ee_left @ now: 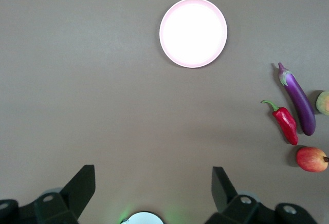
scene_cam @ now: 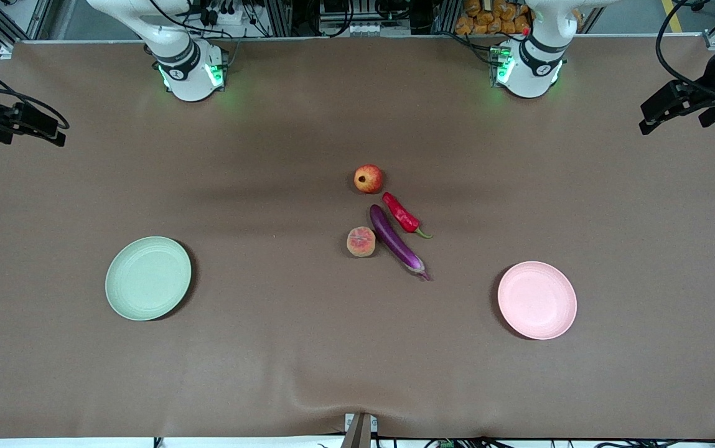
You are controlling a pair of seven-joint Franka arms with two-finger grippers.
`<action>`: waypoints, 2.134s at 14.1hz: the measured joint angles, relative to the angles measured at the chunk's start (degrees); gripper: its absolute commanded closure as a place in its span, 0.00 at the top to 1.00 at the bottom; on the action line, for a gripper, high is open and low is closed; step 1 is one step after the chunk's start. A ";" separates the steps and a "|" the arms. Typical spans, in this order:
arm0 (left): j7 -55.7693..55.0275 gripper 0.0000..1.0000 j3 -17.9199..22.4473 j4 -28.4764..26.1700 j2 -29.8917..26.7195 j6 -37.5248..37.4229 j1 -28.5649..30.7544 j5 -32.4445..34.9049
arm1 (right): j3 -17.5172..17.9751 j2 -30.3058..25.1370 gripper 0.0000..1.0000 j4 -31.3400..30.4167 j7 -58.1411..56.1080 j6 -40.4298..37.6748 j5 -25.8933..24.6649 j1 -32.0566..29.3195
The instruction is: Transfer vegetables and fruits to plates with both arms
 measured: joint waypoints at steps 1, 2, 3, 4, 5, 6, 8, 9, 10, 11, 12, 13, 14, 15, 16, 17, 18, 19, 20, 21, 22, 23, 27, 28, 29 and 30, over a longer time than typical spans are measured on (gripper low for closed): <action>0.00 1.00 -0.09 0.00 0.00 0.00 -0.01 0.00 | 0.00 0.00 1.00 0.00 0.00 0.00 0.00 0.00; 0.00 1.00 -0.33 0.00 0.00 -0.02 -0.02 0.00 | 0.01 0.00 1.00 0.00 0.00 0.00 0.00 0.00; 0.00 1.00 -0.63 0.01 0.00 -0.02 -0.02 0.00 | 0.01 0.00 1.00 0.00 0.00 -0.01 0.00 0.00; 0.00 1.00 -0.79 0.06 0.00 -0.02 -0.02 0.00 | 0.01 0.00 1.00 0.00 0.00 -0.03 0.00 0.00; 0.00 1.00 -0.79 0.14 0.00 -0.02 0.01 0.00 | 0.04 0.00 1.00 0.00 0.00 -0.05 0.00 0.00; 0.00 1.00 -0.76 0.24 0.01 -0.03 0.06 0.00 | 0.13 0.00 1.00 0.00 0.00 -0.06 0.00 0.01; 0.00 1.00 -0.73 0.33 0.03 -0.09 0.10 0.00 | 0.50 0.00 1.00 -0.01 0.00 -0.06 0.00 0.09; 0.00 1.00 -0.72 0.33 0.14 -0.18 0.11 0.00 | 0.67 0.00 1.00 -0.01 0.00 -0.06 0.00 0.23; 0.00 1.00 -0.75 0.33 0.38 -0.23 0.10 0.00 | 0.84 0.00 1.00 -0.01 0.00 -0.06 0.00 0.33; 0.00 1.00 -0.81 0.33 0.78 -0.27 0.05 0.00 | 0.96 0.00 1.00 -0.01 0.00 -0.06 0.00 0.37; 0.00 1.00 -0.92 0.32 1.29 -0.30 -0.03 0.00 | 1.00 0.00 1.00 -0.01 0.00 -0.05 0.00 0.38; 0.00 1.00 -1.20 0.32 1.97 -0.31 -0.25 0.00 | 1.01 0.00 1.00 -0.01 0.00 -0.04 0.00 0.38; -0.36 1.00 -1.73 0.32 2.70 -0.30 -0.66 0.00 | 1.03 0.00 1.00 -0.01 0.00 0.05 0.00 0.40; -1.92 1.00 -2.53 0.32 3.63 -0.20 -1.27 0.00 | 1.06 0.01 1.00 -0.01 0.00 0.27 0.00 0.46; -4.62 1.00 -3.58 0.32 4.73 0.18 -2.05 0.00 | 1.12 0.02 1.00 -0.03 0.00 0.40 0.00 0.54; -7.78 1.00 -4.65 0.32 5.91 0.87 -2.98 0.12 | 1.17 0.05 1.00 -0.09 0.00 0.41 0.00 0.71; -11.25 1.00 -5.59 0.32 7.16 1.82 -4.24 0.53 | 1.23 0.15 1.00 -0.21 0.00 0.42 0.00 0.97; -14.95 1.00 -6.22 0.33 8.45 2.94 -5.90 1.39 | 1.26 0.38 1.00 -0.27 0.00 0.46 0.00 1.24; -18.75 1.00 -6.53 0.33 9.65 4.00 -7.76 2.33 | 1.27 0.67 1.00 -0.28 0.00 0.61 0.00 1.49; -22.68 1.00 -6.70 0.33 10.85 5.01 -9.73 3.13 | 1.29 0.92 1.00 -0.29 0.00 0.93 0.00 1.80; -26.26 1.00 -6.78 0.34 12.09 5.72 -11.65 4.03 | 1.32 1.16 1.00 -0.32 0.00 1.34 0.00 2.18; -29.16 1.00 -6.84 0.35 13.26 6.18 -13.38 5.02 | 1.33 1.45 1.00 -0.33 0.01 1.60 0.01 2.56; -40.38 1.00 -6.90 0.35 17.92 9.98 -19.10 7.64 | 1.33 2.82 1.00 -0.36 0.03 2.19 0.01 3.35; -42.94 1.00 -6.90 0.36 19.21 11.74 -19.88 7.80 | 1.33 3.06 1.00 -0.36 0.03 2.38 0.01 3.41; -45.58 1.00 -6.88 0.37 20.80 13.79 -20.76 8.43 | 1.33 3.30 1.00 -0.36 0.03 2.70 0.01 3.45; -47.86 1.00 -6.88 0.39 22.23 15.49 -21.52 9.26 | 1.33 3.52 1.00 -0.36 0.03 2.91 0.01 3.51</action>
